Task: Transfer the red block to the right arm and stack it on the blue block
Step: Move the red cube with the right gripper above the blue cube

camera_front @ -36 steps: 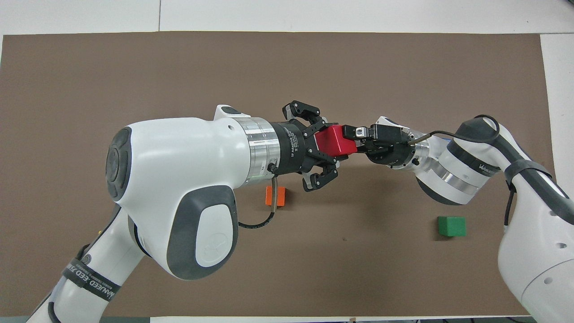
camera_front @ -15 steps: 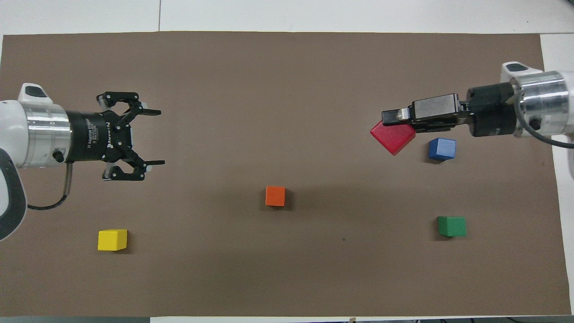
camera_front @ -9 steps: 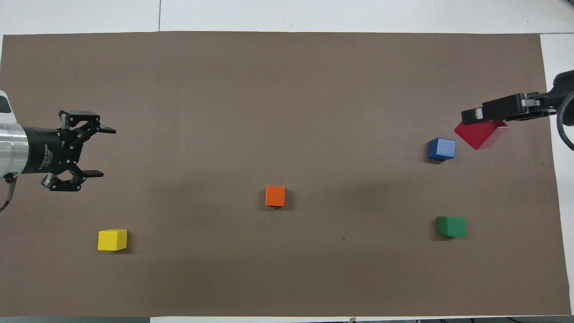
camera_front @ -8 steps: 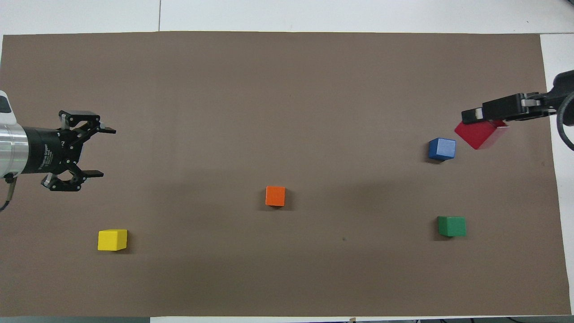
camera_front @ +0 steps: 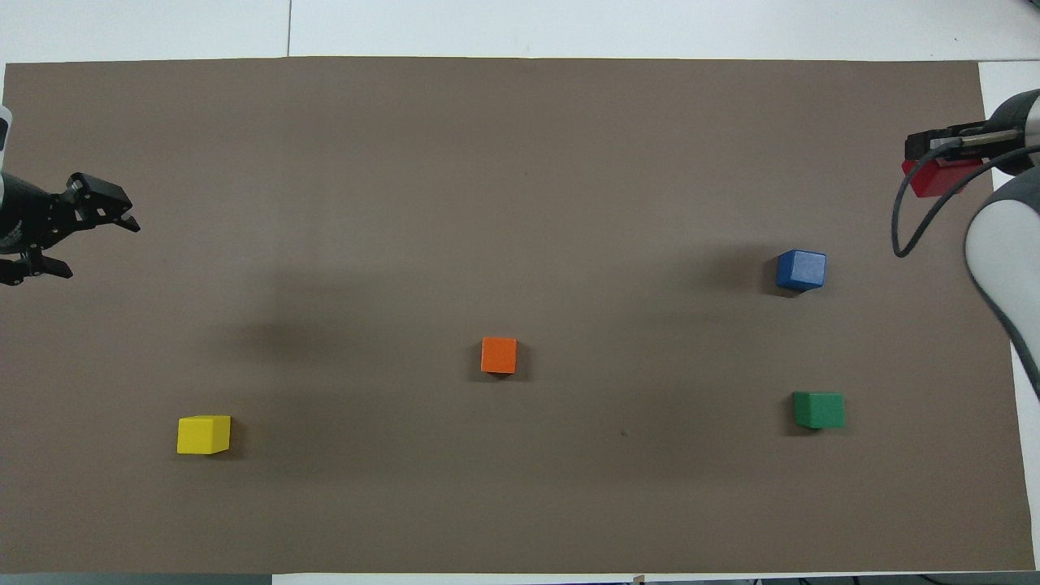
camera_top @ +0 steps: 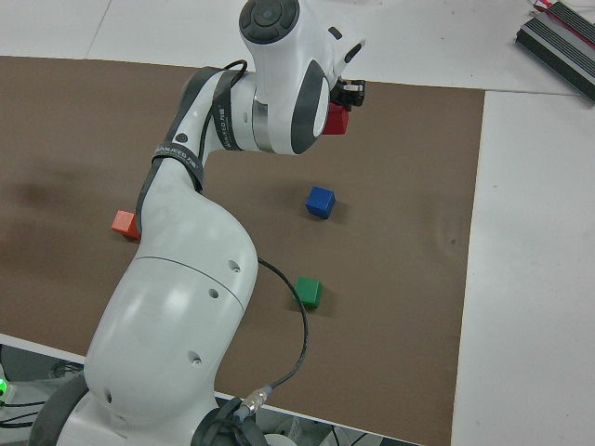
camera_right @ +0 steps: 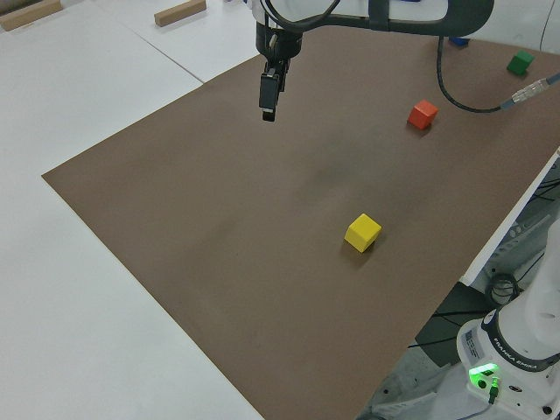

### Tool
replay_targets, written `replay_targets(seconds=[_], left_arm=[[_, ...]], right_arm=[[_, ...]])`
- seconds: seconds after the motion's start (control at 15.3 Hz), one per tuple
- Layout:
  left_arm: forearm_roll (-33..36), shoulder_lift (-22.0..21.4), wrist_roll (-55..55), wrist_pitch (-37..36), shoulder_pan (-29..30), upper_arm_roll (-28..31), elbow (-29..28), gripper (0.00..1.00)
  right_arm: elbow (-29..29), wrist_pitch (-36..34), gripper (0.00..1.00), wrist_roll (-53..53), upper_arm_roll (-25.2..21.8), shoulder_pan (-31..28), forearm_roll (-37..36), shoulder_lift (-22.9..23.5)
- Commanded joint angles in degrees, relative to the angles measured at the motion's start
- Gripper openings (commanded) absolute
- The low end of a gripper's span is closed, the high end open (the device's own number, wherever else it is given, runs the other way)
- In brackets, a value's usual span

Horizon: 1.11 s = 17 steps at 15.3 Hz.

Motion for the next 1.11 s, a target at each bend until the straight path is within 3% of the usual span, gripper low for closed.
replay_targets(seconds=[0.0,0.2,0.46,0.65,1.04], left_arm=[[2.24,-0.89,4.68,0.31,-1.73,0.19,-2.25,1.0],[2.24,-3.79,4.86,1.19,-3.23,-0.07,-7.53,1.0],[-3.37,-5.54,5.12,-0.38,-2.0,0.28,-7.28,1.0],[-7.5,-10.64,5.64,-5.48,-1.12,0.54,-7.19,1.0],[-10.06,-15.39,6.78,-12.51,-1.04,0.72,-7.36,1.0]], right_arm=[[-9.43,9.0,0.0,4.89,0.28,0.84,-1.25,-2.81],[-16.2,18.31,0.0,5.96,0.19,0.93,-1.34,-3.16],[-23.15,26.59,0.0,6.57,0.11,0.93,-1.43,-4.65],[-25.96,29.75,0.0,7.54,0.19,1.1,-1.52,-5.35],[-28.08,30.82,0.0,9.38,0.02,1.81,-1.43,-5.88]])
